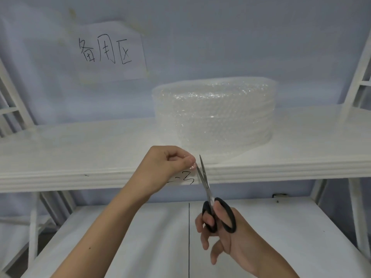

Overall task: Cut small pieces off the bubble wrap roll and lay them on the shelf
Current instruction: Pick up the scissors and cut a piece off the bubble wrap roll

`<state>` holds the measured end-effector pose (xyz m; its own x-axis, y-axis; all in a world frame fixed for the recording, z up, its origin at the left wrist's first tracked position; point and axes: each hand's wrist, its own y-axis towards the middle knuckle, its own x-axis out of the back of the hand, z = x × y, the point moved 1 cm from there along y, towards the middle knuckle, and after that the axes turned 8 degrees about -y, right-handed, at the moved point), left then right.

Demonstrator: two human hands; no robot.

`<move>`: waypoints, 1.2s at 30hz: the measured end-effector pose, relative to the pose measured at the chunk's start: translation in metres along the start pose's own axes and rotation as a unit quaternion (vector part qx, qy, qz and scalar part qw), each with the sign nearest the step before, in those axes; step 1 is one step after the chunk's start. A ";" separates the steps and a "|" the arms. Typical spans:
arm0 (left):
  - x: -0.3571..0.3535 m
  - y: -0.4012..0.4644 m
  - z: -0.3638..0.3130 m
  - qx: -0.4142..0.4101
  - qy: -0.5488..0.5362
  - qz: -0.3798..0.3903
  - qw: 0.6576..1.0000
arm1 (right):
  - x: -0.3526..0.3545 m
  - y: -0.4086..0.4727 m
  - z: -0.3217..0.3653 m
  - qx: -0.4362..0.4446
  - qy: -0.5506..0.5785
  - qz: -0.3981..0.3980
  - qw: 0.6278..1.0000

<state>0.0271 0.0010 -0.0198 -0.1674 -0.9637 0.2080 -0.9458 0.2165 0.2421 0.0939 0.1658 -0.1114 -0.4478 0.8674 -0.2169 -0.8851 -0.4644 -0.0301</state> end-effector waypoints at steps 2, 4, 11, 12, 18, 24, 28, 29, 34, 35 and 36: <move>0.000 -0.002 -0.002 0.000 -0.005 -0.001 1.000 | -0.001 0.004 0.008 0.017 -0.016 0.002 1.000; 0.000 -0.003 -0.004 0.002 -0.008 0.000 1.000 | -0.001 0.008 0.015 0.023 -0.031 -0.005 0.999; 0.002 -0.004 -0.005 0.007 -0.030 0.003 1.000 | 0.001 0.014 0.026 0.042 -0.052 -0.011 0.998; 0.002 -0.004 -0.004 0.006 -0.030 0.003 1.000 | 0.001 0.014 0.026 0.044 -0.053 -0.010 0.998; 0.002 -0.005 -0.002 0.003 -0.041 0.002 0.999 | 0.005 0.019 0.021 0.059 -0.070 0.007 0.996; 0.000 -0.008 -0.003 -0.001 -0.018 0.012 1.000 | 0.004 0.019 0.026 0.048 -0.075 -0.008 0.996; 0.001 -0.011 -0.003 -0.009 0.000 0.032 0.999 | 0.001 0.023 0.034 0.060 -0.101 -0.027 0.993; 0.002 -0.011 -0.003 -0.011 0.001 0.034 0.999 | 0.001 0.024 0.035 0.063 -0.107 -0.028 0.992; 0.001 -0.012 -0.003 -0.004 0.005 0.049 0.999 | 0.002 0.026 0.036 0.069 -0.103 -0.020 0.992; 0.001 -0.012 -0.002 -0.003 0.007 0.054 0.998 | 0.001 0.026 0.037 0.072 -0.102 -0.018 0.992; 0.002 -0.012 -0.001 -0.003 0.009 0.057 0.998 | 0.001 0.027 0.038 0.074 -0.104 -0.018 0.992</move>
<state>0.0388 -0.0033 -0.0215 -0.2698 -0.9297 0.2509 -0.9191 0.3263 0.2208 0.0650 0.1609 -0.0758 -0.4193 0.9078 -0.0121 -0.9026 -0.4154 0.1125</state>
